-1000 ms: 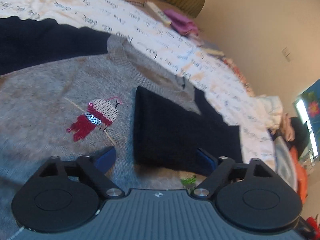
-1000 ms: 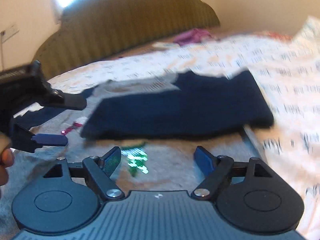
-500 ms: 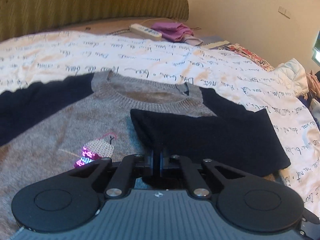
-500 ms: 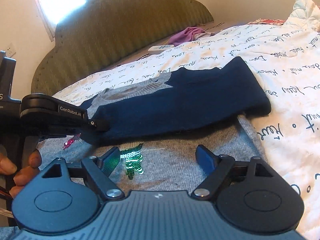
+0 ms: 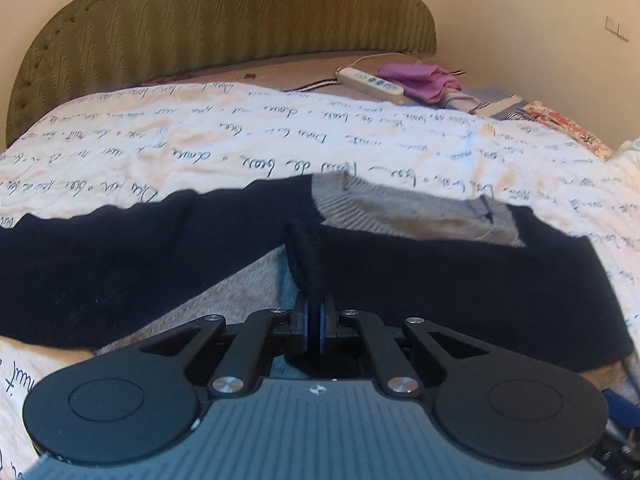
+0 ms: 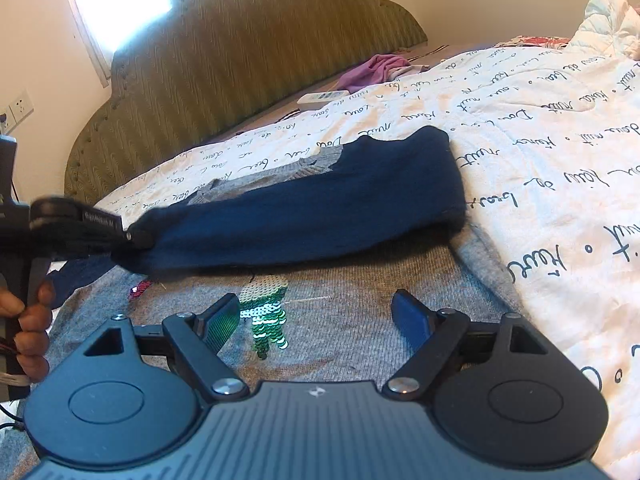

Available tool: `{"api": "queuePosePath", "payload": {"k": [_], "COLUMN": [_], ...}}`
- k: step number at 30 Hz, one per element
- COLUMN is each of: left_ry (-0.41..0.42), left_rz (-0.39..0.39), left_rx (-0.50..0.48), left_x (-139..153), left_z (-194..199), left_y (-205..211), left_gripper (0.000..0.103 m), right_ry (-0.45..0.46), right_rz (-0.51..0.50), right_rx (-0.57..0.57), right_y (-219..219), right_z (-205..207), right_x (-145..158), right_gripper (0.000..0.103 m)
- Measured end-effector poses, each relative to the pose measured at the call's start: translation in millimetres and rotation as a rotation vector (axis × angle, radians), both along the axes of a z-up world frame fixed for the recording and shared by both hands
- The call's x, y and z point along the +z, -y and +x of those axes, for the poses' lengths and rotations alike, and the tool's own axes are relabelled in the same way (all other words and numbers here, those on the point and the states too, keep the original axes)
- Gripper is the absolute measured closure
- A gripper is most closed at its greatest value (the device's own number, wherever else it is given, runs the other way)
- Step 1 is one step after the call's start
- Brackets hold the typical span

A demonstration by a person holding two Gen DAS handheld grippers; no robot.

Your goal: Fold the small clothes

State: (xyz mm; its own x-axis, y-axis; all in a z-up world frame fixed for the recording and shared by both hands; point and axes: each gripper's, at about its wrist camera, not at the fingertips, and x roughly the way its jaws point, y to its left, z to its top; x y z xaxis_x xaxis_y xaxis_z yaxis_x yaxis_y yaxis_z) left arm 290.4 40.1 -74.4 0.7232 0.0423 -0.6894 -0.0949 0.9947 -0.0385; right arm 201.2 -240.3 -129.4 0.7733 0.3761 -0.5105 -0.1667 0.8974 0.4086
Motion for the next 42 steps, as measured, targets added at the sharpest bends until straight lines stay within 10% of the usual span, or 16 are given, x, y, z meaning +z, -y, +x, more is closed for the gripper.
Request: {"api": "queuePosePath", "payload": {"k": [5,12,23,34,38,42], "left_ry": [-0.012,0.241,0.063,0.083,0.199,0.273], "left_rz": [0.041,0.072,0.003,-0.060,-0.119,-0.206], "left_rx": [-0.010,0.041,-0.055,-0.030,0.042,0.330], "left_x": [-8,32,-23,-15,14,32], "left_z": [-3,-40,-11,-21,-61,-89], "left_y": [3,-12,15,-8,-63,-169], "left_gripper": [0.091,0.037,0.034,0.032,0.021,0.017], "right_ry": [0.000,0.036,-0.031,-0.007,-0.002,-0.001], "right_rz": [-0.004,-0.005,-0.263,-0.334,-0.317,-0.315], "right_rx": [0.001,-0.005,-0.008,-0.028,-0.028,-0.029], "right_y": [0,9,-27,-24,-20,-20], "right_z": [0,1,118,118,117,117], "right_x": [0,27,24,0,1,2], "right_gripper": [0.020,0.019,0.019,0.014,0.014,0.014]}}
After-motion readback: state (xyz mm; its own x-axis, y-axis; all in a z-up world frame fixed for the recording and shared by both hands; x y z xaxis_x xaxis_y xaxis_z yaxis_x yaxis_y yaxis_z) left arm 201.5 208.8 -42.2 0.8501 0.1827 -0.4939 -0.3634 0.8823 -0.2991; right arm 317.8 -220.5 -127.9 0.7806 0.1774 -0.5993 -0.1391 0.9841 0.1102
